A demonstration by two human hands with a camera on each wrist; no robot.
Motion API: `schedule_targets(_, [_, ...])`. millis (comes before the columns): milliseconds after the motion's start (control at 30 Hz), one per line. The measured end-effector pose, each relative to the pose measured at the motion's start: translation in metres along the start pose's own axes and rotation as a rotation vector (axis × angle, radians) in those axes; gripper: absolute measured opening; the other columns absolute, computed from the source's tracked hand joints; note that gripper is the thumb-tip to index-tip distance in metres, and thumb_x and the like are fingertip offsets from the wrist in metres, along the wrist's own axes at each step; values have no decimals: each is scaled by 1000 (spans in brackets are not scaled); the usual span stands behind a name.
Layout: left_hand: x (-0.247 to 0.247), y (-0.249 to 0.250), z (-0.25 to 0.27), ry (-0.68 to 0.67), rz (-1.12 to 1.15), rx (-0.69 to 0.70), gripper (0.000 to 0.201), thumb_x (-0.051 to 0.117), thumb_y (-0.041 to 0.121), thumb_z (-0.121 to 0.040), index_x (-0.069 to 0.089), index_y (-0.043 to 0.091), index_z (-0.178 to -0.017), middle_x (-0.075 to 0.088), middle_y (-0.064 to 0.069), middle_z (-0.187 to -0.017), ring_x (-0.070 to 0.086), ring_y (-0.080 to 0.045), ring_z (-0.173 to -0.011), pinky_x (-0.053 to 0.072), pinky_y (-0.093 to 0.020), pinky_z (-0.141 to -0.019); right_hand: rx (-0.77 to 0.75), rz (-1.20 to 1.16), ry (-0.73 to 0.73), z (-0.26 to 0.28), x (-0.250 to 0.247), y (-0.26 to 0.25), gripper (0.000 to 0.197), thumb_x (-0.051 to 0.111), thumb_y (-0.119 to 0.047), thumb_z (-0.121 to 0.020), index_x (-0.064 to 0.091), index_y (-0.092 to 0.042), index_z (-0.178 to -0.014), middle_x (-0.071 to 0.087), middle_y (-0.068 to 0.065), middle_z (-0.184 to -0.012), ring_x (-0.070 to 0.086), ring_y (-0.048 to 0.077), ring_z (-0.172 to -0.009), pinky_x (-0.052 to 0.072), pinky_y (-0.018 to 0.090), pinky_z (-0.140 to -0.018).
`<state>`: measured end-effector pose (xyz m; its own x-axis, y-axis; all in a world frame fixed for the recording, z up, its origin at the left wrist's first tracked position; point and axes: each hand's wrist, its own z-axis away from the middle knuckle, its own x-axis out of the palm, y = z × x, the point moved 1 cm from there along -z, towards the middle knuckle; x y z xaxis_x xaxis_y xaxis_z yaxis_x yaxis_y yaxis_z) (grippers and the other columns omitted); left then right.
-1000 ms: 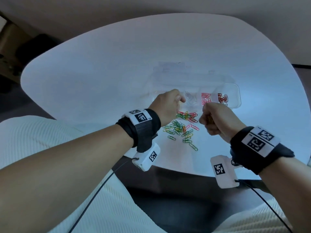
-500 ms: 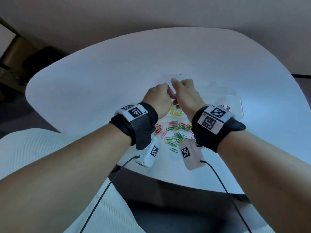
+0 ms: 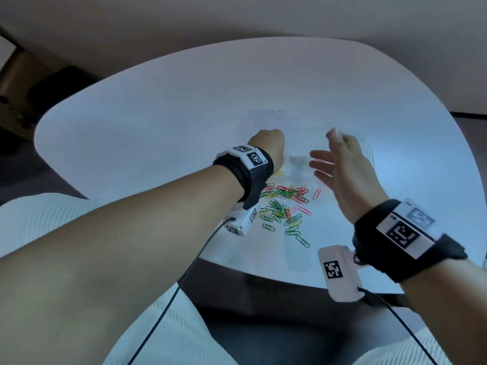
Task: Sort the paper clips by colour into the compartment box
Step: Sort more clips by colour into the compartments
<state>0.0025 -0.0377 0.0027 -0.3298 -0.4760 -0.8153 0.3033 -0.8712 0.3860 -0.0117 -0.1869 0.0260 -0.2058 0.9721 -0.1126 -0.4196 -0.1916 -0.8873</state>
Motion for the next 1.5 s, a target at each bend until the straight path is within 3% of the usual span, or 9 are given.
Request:
schedule_targets(67, [4, -4, -1, 1, -3, 19, 24, 45, 2, -93, 62, 7, -109, 61, -13, -109, 60, -32, -97, 50, -36, -89, -7, 71, 15, 1, -9, 8, 34, 44, -46, -97, 53, -22, -120, 66, 2, -107, 65, 21, -101, 51, 38, -93])
schedule_targets(200, [0, -8, 13, 65, 116, 105, 39, 46, 5, -92, 57, 21, -126, 60, -4, -126, 58, -24, -111, 48, -32, -95, -97, 459, -91, 2, -18, 26, 8, 56, -22, -92, 65, -22, -92, 71, -1, -84, 68, 17, -76, 54, 38, -76])
schedule_targets(333, [0, -19, 58, 181, 198, 213, 22, 54, 9, -86, 65, 21, -101, 66, 3, -96, 57, -16, -83, 48, -26, -78, -156, 916, -188, 7, -16, 53, 11, 64, -23, -88, 73, -23, -94, 71, -4, -88, 66, 15, -83, 47, 24, -73])
schedule_targets(433, [19, -34, 80, -7, 91, 143, 14, 58, 14, -84, 66, 23, -91, 67, 4, -94, 60, -17, -85, 48, -27, -77, -126, 1035, -206, 6, -9, 72, 12, 68, -31, -86, 75, -24, -92, 71, -1, -91, 65, 18, -87, 52, 30, -80])
schedule_targets(667, [52, -44, 64, -168, -83, 118, 20, 58, 9, -85, 64, 23, -98, 66, -1, -104, 61, -23, -94, 48, -30, -77, -132, 1093, -108, 10, 16, 91, 15, 67, -36, -84, 70, -24, -93, 70, 0, -91, 63, 23, -82, 50, 28, -68])
schedule_targets(1000, [68, -47, 54, -134, -79, 160, 24, 58, 9, -88, 65, 18, -109, 66, -6, -110, 62, -25, -100, 49, -30, -83, -151, 955, -78, 1, 1, 94, 26, 65, -21, -88, 70, -22, -114, 74, 2, -99, 66, 22, -97, 51, 34, -91])
schedule_targets(1133, [62, -48, 54, -126, -22, 132, 25, 58, 8, -88, 68, 17, -109, 67, -4, -110, 63, -24, -100, 50, -30, -85, -169, 1004, -31, -6, -13, 90, 27, 64, -15, -89, 69, -25, -113, 73, 1, -101, 66, 20, -94, 51, 28, -85])
schedule_targets(1367, [52, -52, 48, -87, 113, 66, 19, 73, 16, -81, 72, 19, -100, 69, 0, -96, 64, -17, -89, 50, -24, -78, -297, 1087, -97, -4, 0, 93, 21, 65, -23, -89, 72, -25, -108, 69, 2, -104, 63, 24, -95, 53, 36, -81])
schedule_targets(1500, [45, -53, 46, -66, 249, 27, 12, 74, 12, -80, 73, 18, -90, 65, 7, -68, 61, -10, -60, 51, -24, -70, -329, 1133, -140, 0, 8, 97, 16, 61, -20, -89, 75, -25, -96, 69, 3, -101, 62, 26, -90, 54, 37, -74])
